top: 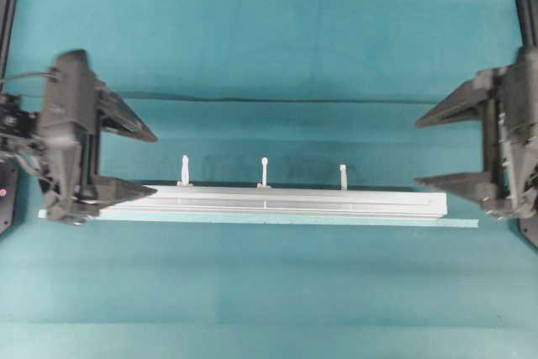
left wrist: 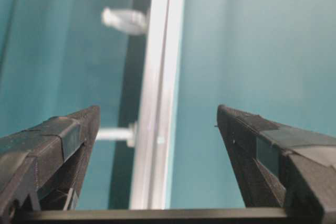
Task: Lift the large metal rail with both hands.
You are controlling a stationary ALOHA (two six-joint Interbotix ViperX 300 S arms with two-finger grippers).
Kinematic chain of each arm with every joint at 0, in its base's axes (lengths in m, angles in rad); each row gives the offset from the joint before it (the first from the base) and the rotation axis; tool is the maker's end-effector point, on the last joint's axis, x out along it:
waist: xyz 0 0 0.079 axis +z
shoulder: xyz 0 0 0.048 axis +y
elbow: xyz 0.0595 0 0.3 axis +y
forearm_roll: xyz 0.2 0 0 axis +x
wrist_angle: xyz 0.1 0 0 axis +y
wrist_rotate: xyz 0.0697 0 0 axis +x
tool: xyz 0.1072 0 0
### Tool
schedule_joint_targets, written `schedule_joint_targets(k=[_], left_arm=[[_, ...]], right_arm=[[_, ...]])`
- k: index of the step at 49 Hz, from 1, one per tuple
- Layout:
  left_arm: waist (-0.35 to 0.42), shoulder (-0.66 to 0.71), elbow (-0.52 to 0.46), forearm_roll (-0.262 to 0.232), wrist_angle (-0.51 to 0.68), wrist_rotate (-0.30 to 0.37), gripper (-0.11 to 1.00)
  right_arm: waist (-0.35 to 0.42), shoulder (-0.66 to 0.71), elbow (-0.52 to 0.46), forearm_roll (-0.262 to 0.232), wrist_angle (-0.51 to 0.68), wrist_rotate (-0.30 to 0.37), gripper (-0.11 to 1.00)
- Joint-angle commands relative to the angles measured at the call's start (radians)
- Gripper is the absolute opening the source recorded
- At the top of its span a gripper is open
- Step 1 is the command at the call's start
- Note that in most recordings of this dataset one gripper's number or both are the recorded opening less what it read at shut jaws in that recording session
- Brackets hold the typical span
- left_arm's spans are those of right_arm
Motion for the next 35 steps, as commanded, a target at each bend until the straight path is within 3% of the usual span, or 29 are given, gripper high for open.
schedule_joint_targets(k=[1,24,35], left_arm=[[0.002,-0.034,-0.003,0.002,-0.04,0.003,0.97],[0.026,-0.153,0.032,0.002,-0.183,0.0,0.96],[0.026,-0.218,0.041,0.002,-0.187,-0.006,0.96]], right_arm=[[-0.02,-0.031,-0.003,0.0,-0.008,0.003,0.97],[-0.052,-0.112,0.0,0.0,-0.008,0.003,0.96],[-0.055,-0.129,-0.002,0.002,-0.008,0.003,0.96]])
